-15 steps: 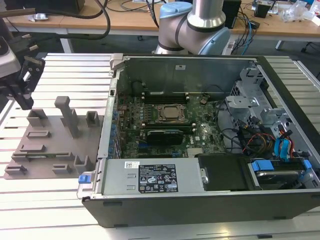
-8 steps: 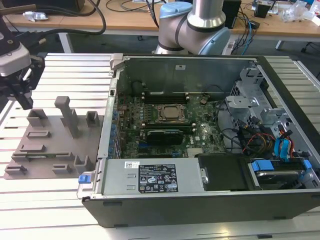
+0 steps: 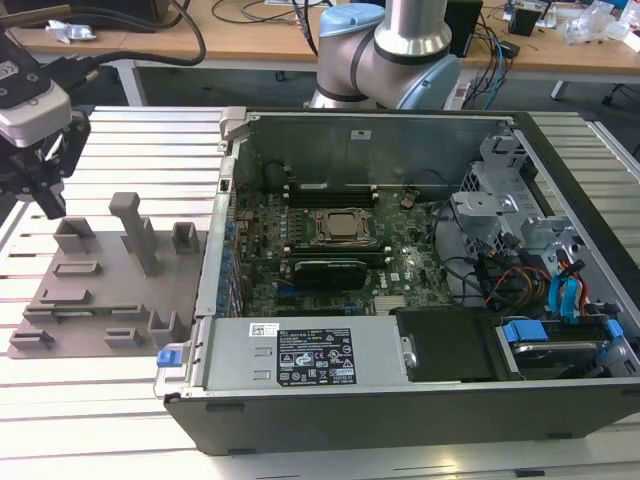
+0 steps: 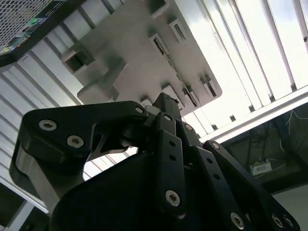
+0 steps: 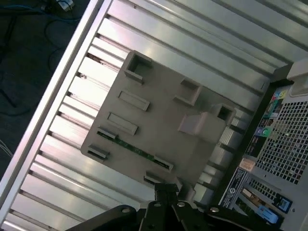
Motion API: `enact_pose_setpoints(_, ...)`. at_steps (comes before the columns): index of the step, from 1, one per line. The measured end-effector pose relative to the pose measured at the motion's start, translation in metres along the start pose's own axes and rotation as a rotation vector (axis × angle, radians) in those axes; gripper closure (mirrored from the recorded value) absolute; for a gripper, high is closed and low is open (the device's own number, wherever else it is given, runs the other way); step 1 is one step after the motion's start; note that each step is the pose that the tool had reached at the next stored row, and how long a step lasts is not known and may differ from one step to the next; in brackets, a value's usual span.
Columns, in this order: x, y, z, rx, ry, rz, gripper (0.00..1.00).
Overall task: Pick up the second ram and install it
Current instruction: 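Pick up the second ram and move it above second insertion slot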
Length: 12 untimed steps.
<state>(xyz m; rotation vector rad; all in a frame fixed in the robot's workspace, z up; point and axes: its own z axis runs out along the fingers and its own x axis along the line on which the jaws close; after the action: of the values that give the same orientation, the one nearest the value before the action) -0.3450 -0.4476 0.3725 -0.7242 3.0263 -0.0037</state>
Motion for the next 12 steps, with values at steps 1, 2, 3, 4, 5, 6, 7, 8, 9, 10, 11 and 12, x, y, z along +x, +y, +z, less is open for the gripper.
enact_pose_setpoints(1, 0.0000, 0.0000, 0.0000, -0.0005, -0.0001, -0.018, 0.90)
enact_pose_setpoints(2, 0.0000, 0.0000, 0.0000, -0.0008, -0.0003, -0.028, 0.90)
enact_pose_setpoints(3, 0.0000, 0.0000, 0.0000, -0.0014, -0.0004, -0.049, 0.90)
enact_pose_setpoints(4, 0.0000, 0.0000, 0.0000, -0.0019, -0.0006, -0.067, 0.90)
enact_pose_setpoints(5, 0.0000, 0.0000, 0.0000, -0.0023, -0.0008, -0.082, 0.90)
enact_pose_setpoints(6, 0.0000, 0.0000, 0.0000, -0.0029, -0.0009, -0.102, 0.90)
enact_pose_setpoints(7, 0.0000, 0.0000, 0.0000, -0.0035, -0.0011, -0.122, 0.90)
enact_pose_setpoints(8, 0.0000, 0.0000, 0.0000, -0.0040, -0.0013, -0.141, 0.90)
enact_pose_setpoints(9, 0.0000, 0.0000, 0.0000, -0.0045, -0.0014, -0.155, 0.90)
enact_pose_setpoints(10, 0.0000, 0.0000, 0.0000, -0.0050, -0.0016, -0.175, 0.90)
enact_pose_setpoints(11, 0.0000, 0.0000, 0.0000, -0.0056, -0.0018, -0.197, 0.90)
enact_pose_setpoints(12, 0.0000, 0.0000, 0.0000, -0.0060, -0.0020, -0.210, 0.90)
